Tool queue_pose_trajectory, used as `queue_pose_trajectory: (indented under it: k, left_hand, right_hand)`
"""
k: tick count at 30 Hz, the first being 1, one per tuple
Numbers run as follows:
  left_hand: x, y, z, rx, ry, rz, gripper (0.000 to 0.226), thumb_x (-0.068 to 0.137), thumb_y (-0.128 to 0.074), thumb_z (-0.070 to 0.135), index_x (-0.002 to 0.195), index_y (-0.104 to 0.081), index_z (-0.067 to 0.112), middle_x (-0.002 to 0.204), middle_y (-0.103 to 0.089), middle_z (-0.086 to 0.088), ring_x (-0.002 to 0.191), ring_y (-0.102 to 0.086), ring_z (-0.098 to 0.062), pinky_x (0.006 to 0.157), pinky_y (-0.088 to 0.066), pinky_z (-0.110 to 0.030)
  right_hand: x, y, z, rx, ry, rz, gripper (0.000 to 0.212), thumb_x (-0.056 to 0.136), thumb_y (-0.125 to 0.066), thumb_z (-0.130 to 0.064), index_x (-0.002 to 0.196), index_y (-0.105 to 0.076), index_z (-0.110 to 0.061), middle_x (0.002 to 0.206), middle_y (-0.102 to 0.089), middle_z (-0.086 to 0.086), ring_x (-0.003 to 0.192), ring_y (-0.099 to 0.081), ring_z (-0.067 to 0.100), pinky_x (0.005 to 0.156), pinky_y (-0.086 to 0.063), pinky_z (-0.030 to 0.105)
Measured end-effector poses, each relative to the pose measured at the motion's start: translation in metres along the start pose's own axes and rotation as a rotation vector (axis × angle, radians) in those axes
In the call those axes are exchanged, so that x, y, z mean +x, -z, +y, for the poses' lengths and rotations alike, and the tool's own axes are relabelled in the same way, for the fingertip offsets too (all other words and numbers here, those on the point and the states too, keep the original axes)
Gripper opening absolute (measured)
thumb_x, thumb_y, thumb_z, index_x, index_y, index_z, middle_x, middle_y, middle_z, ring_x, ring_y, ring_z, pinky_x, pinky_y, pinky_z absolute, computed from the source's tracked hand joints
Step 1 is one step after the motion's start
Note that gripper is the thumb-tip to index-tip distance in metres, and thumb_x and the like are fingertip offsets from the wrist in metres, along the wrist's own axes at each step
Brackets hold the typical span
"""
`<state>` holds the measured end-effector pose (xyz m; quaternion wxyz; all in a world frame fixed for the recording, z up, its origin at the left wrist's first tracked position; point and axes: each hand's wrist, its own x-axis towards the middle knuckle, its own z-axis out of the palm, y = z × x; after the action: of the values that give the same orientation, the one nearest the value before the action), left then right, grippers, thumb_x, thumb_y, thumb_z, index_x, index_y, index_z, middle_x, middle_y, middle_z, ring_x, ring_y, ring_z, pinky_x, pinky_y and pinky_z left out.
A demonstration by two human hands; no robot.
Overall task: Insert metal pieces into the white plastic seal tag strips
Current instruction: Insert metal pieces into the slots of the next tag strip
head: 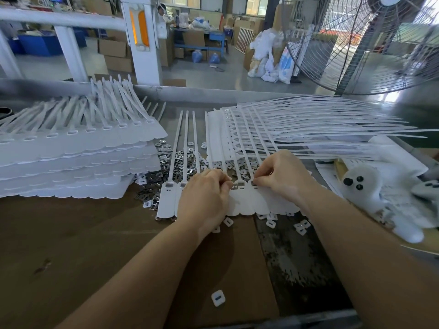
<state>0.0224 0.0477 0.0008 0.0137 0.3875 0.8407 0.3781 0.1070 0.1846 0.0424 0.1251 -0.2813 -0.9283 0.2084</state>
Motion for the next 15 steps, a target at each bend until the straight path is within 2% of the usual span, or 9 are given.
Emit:
queue_pose_trajectory:
  k: [2,5,7,10,15]
  left_hand:
    - [0.001,0.000,0.000,-0.008,0.009,-0.005,0.015,0.095,-0.047,0.029,0.098,-0.061,0.024,0.097,-0.055,0.009,0.100,-0.048,-0.013,0.079,-0.032,-0.023]
    - [0.003,0.000,-0.001,-0.014,0.023,-0.003,0.015,0.095,-0.048,0.030,0.097,-0.061,0.025,0.089,-0.049,0.013,0.093,-0.046,-0.010,0.074,-0.031,-0.024]
    - [0.004,0.000,-0.002,-0.019,0.032,0.005,0.015,0.095,-0.048,0.031,0.097,-0.062,0.024,0.086,-0.049,0.014,0.089,-0.044,-0.009,0.071,-0.030,-0.024]
    - [0.004,-0.001,-0.002,-0.021,0.026,0.005,0.018,0.094,-0.049,0.033,0.100,-0.062,0.022,0.090,-0.052,0.011,0.093,-0.048,-0.011,0.072,-0.031,-0.025]
    - [0.002,0.001,-0.001,-0.038,0.021,0.009,0.018,0.094,-0.050,0.033,0.101,-0.063,0.022,0.093,-0.054,0.010,0.096,-0.051,-0.013,0.073,-0.032,-0.025]
  right_hand:
    - [-0.003,-0.002,0.001,0.021,0.007,0.073,0.002,0.077,-0.075,-0.015,0.080,-0.074,-0.014,0.079,-0.061,-0.010,0.072,-0.054,0.004,0.070,-0.041,0.020]
    - [-0.007,-0.003,-0.005,0.116,0.079,0.129,0.004,0.080,-0.072,-0.013,0.079,-0.074,-0.016,0.070,-0.060,-0.015,0.063,-0.054,-0.002,0.061,-0.039,0.009]
    - [-0.011,-0.003,-0.013,0.213,0.145,0.064,0.004,0.081,-0.071,-0.014,0.081,-0.074,-0.016,0.068,-0.060,-0.016,0.062,-0.055,-0.004,0.059,-0.040,0.006]
    - [-0.014,-0.002,-0.021,0.254,0.189,-0.039,0.006,0.081,-0.071,-0.021,0.084,-0.074,-0.017,0.071,-0.063,-0.013,0.067,-0.057,0.000,0.060,-0.041,0.007]
    - [-0.014,-0.002,-0.022,0.229,0.162,-0.050,0.005,0.080,-0.073,-0.021,0.083,-0.072,-0.017,0.071,-0.061,-0.012,0.066,-0.055,0.001,0.058,-0.040,0.008]
